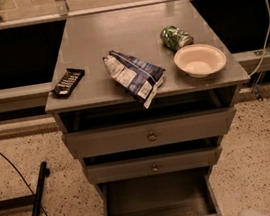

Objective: Close bottom drawer

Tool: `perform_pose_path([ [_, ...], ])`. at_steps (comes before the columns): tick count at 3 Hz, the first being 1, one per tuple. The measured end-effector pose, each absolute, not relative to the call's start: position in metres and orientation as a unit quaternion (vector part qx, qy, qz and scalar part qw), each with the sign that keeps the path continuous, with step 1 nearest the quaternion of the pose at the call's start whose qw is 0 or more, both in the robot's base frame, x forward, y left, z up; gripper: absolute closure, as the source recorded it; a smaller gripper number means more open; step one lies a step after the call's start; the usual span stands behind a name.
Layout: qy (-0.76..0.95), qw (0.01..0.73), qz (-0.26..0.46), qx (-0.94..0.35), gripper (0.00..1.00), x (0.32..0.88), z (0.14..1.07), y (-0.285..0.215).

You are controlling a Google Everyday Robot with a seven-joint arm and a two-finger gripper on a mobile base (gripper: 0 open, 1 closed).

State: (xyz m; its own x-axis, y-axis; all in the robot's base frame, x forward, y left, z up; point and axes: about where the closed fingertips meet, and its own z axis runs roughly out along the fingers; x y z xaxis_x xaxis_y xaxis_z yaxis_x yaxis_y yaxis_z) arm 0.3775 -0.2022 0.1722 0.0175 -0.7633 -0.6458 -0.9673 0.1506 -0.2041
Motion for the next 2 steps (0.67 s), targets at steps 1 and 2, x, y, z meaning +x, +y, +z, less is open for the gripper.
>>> perform_pose_path([
  [1,0.682,0.337,0.146,-0.632,1.00,0.393,0.167,-0.206],
  [2,0.679,0.353,0.135,-0.630,1.00,0.415,0.170,-0.211],
])
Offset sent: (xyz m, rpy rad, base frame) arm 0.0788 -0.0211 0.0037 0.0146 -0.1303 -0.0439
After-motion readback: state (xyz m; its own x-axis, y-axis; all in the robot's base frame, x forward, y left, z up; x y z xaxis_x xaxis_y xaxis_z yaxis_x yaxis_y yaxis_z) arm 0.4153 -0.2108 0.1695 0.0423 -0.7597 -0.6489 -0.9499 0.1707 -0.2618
